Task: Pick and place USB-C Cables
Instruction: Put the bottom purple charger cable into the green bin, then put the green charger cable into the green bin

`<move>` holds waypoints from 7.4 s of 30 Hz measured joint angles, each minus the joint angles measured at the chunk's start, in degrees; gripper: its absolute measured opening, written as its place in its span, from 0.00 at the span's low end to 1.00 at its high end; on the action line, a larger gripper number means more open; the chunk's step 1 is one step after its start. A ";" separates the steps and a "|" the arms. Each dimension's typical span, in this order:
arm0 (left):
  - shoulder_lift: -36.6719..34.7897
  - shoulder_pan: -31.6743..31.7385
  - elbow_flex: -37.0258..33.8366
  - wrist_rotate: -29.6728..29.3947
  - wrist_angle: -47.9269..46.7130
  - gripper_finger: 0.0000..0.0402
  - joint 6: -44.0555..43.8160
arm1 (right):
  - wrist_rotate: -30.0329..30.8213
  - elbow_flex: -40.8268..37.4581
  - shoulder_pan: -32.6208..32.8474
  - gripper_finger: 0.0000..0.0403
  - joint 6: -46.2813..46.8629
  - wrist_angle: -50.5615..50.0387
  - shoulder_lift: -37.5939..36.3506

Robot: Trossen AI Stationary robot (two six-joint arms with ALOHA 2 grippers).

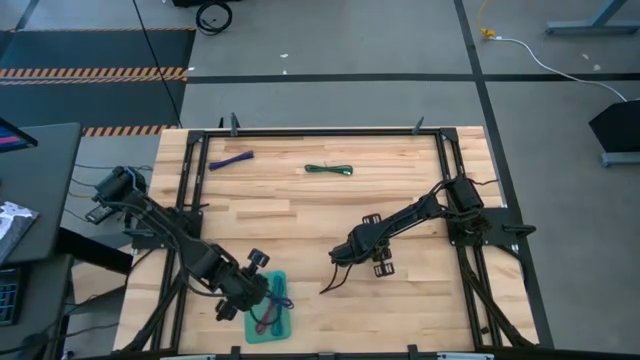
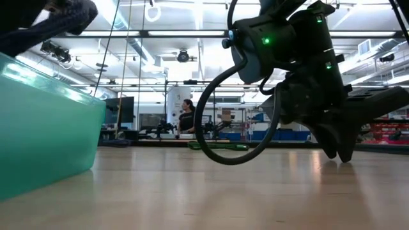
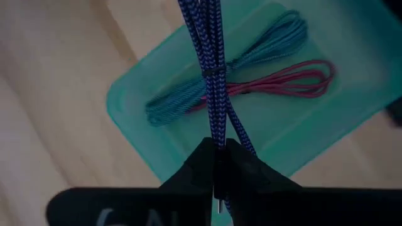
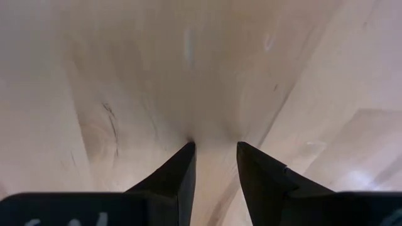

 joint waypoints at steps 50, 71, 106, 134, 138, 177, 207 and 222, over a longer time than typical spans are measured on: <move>-31.44 10.61 -7.33 -17.29 11.89 0.29 7.98 | 8.23 10.21 -2.04 0.31 1.28 1.07 -8.13; -40.67 55.00 -14.73 -18.37 0.59 0.30 -5.44 | -1.24 11.38 -26.81 0.31 -21.74 34.16 -14.91; -29.88 70.83 -14.73 0.87 6.50 0.30 4.40 | 0.21 11.73 -40.72 0.30 -33.86 30.41 4.56; -29.91 70.83 -14.71 0.74 3.85 0.30 5.31 | 6.43 14.29 -9.56 0.04 -37.19 26.92 -12.71; -29.92 70.83 -14.70 1.22 4.60 0.30 4.96 | 8.77 18.17 -1.87 0.04 -42.10 31.95 -12.75; -29.88 63.56 -14.69 1.81 -3.62 0.30 -2.64 | 10.73 54.54 9.75 0.03 -76.50 32.42 24.89; -29.88 62.65 -14.69 0.28 -5.32 0.30 -2.25 | 2.32 54.50 7.17 0.20 -69.42 29.14 24.80; -29.88 62.65 -14.69 0.28 -4.75 0.30 -2.26 | 8.26 51.78 6.33 0.20 -74.79 41.78 24.62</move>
